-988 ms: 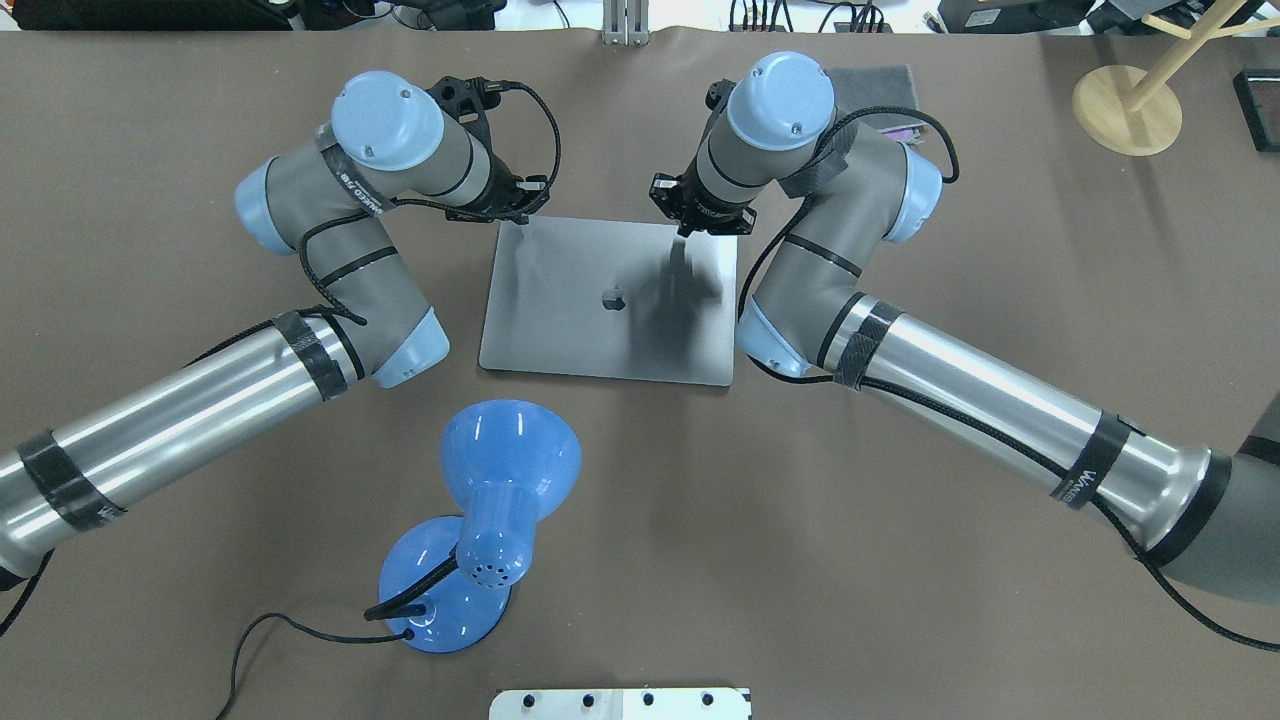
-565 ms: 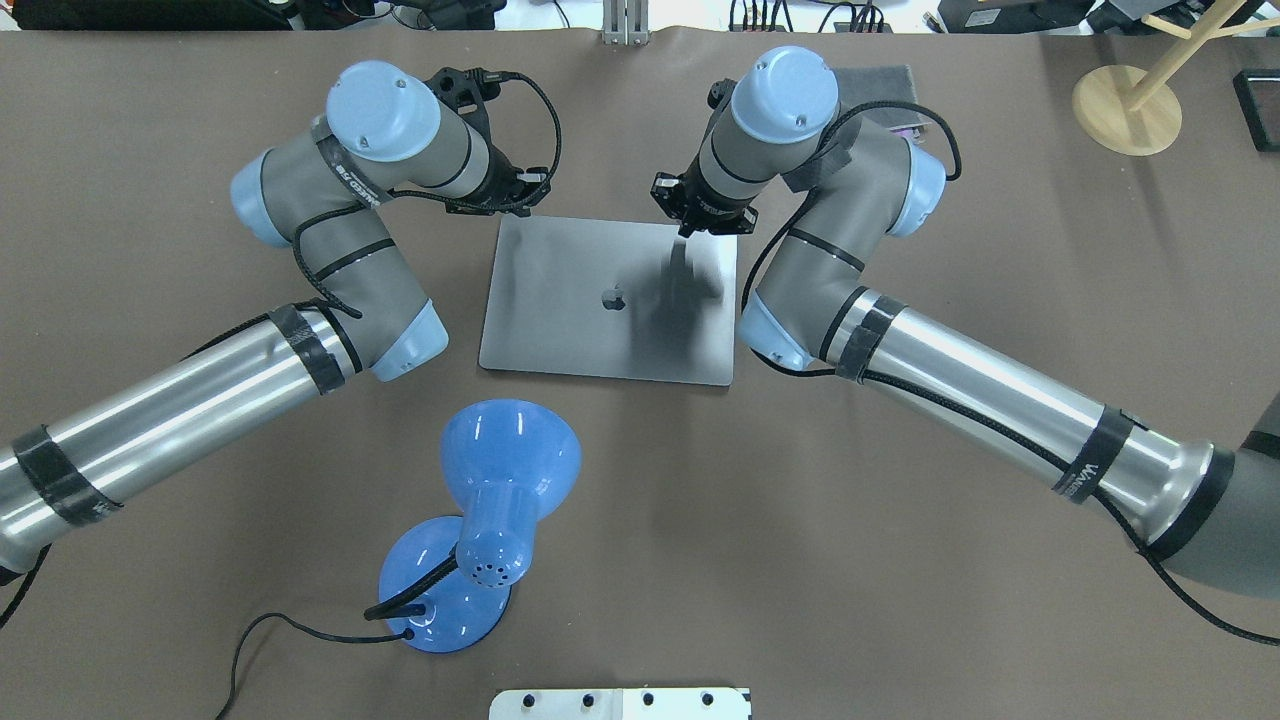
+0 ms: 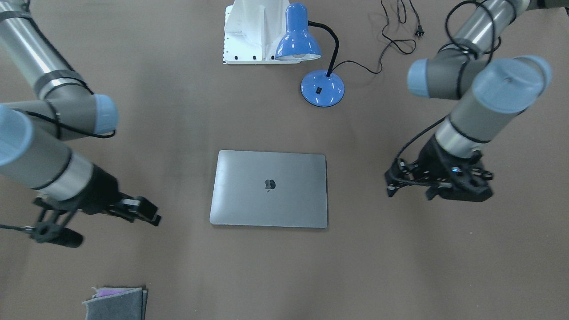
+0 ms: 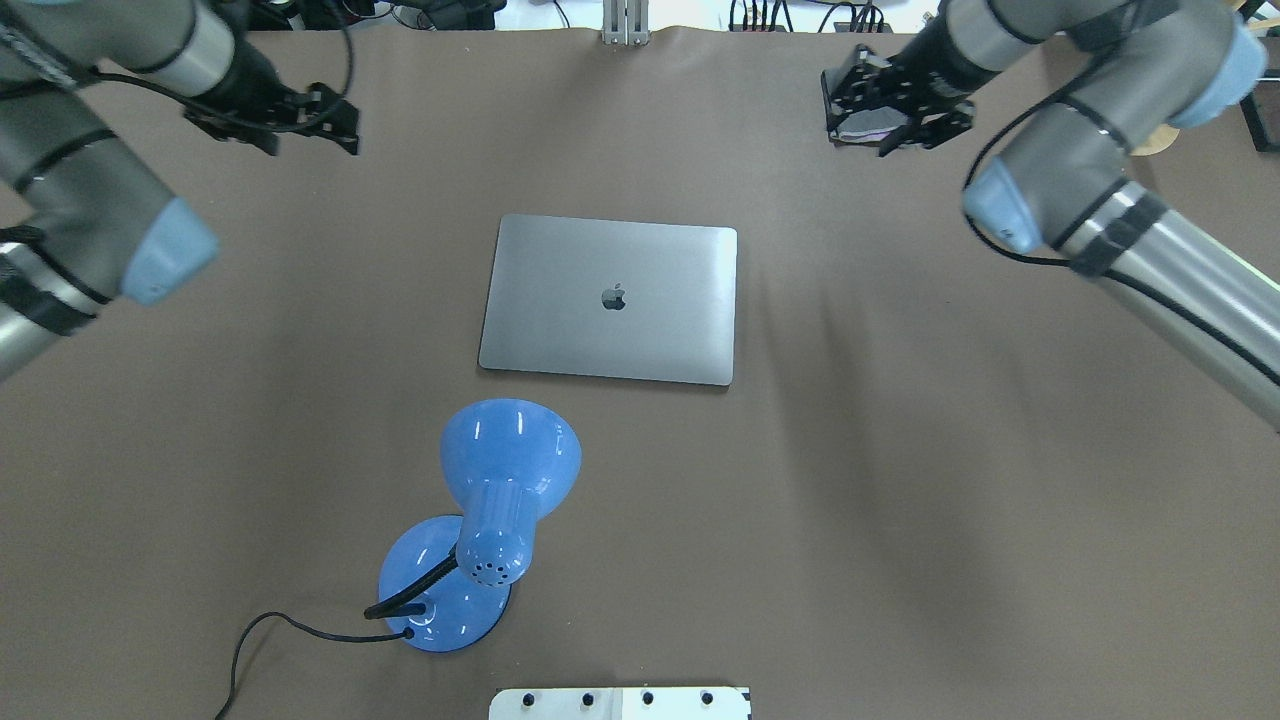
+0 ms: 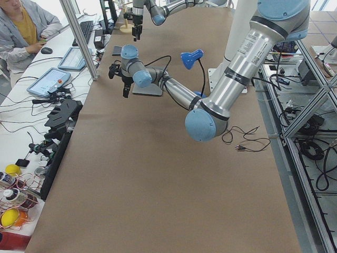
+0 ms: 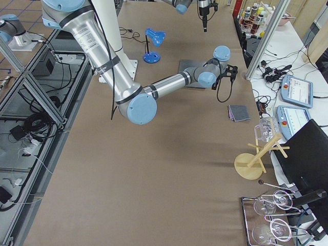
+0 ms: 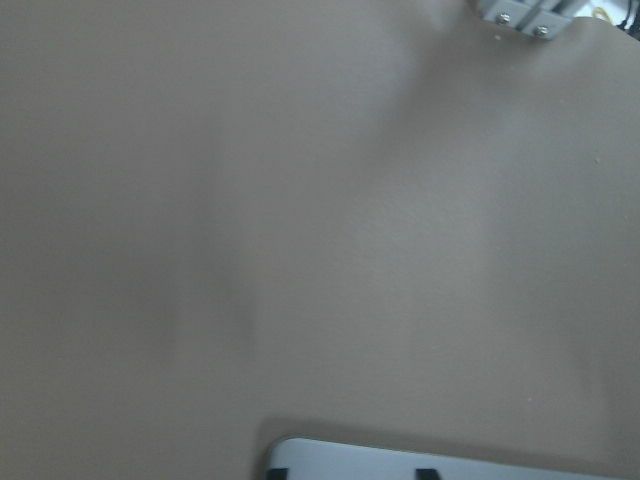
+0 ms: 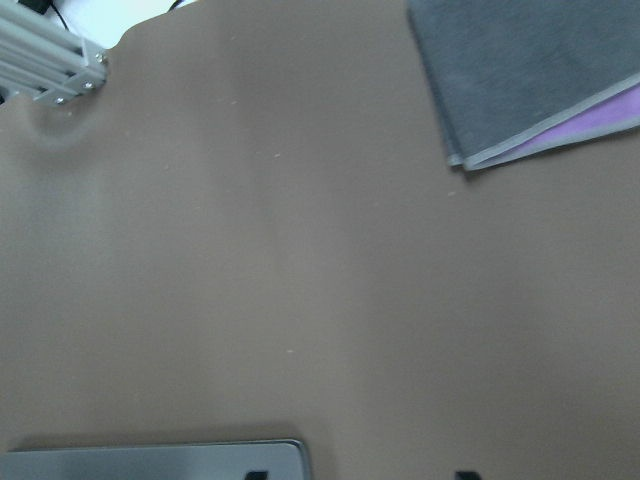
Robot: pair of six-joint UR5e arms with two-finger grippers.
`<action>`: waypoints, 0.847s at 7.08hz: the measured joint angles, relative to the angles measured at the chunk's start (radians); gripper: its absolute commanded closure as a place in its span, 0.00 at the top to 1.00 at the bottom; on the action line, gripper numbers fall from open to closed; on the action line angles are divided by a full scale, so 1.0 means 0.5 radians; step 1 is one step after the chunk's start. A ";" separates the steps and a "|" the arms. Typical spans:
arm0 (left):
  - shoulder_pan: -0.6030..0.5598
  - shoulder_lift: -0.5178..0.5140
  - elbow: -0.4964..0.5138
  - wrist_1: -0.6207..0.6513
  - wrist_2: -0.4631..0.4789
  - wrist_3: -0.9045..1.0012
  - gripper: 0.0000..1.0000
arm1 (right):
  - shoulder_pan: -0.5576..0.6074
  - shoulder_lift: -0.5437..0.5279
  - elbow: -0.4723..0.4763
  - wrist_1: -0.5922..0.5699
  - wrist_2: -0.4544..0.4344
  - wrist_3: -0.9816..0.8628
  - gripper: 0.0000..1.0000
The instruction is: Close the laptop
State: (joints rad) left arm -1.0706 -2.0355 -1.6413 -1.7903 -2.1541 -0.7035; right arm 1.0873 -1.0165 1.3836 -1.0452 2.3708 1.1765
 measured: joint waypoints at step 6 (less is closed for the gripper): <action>-0.883 0.949 -0.198 0.364 -0.156 1.599 0.99 | 0.779 -1.017 0.308 -0.455 0.113 -2.021 1.00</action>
State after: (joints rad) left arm -1.5123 -1.5610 -1.7405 -1.6086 -2.2322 0.0959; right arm 1.4768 -1.5248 1.5376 -1.2729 2.4271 0.1661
